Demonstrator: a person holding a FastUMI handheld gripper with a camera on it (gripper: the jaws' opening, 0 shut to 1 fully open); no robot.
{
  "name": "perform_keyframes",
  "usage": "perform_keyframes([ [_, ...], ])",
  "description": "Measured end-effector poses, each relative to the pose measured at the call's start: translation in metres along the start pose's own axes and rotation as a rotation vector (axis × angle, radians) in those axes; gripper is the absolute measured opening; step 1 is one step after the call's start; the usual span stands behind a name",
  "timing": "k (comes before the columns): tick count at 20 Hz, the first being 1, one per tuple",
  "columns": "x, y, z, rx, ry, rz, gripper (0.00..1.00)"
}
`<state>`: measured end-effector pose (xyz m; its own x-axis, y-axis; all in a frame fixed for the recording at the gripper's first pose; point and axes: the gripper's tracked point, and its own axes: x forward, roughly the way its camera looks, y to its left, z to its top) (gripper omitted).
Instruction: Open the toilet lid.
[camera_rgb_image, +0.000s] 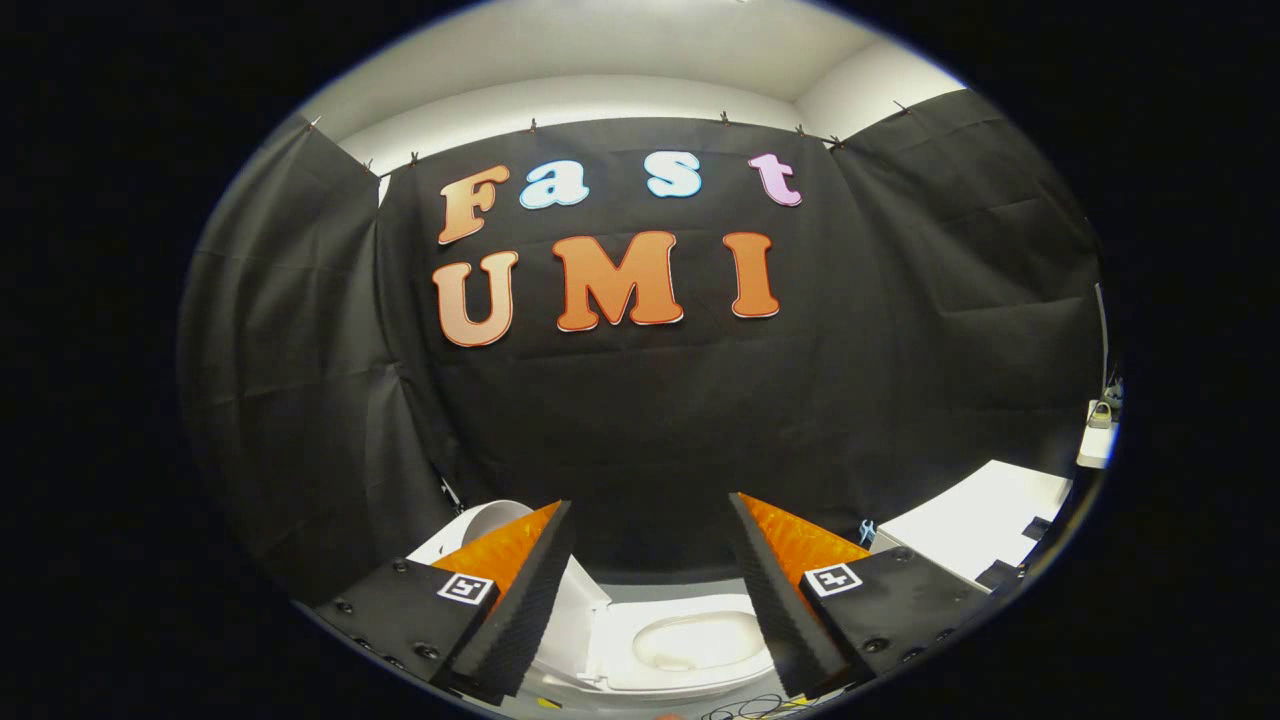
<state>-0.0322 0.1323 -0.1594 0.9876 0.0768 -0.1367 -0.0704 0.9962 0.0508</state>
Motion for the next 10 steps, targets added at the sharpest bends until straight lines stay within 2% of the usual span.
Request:
perform_keyframes([
  [10,0.0002,-0.0027,0.0010,0.001,-0.002,-0.007,0.97],
])
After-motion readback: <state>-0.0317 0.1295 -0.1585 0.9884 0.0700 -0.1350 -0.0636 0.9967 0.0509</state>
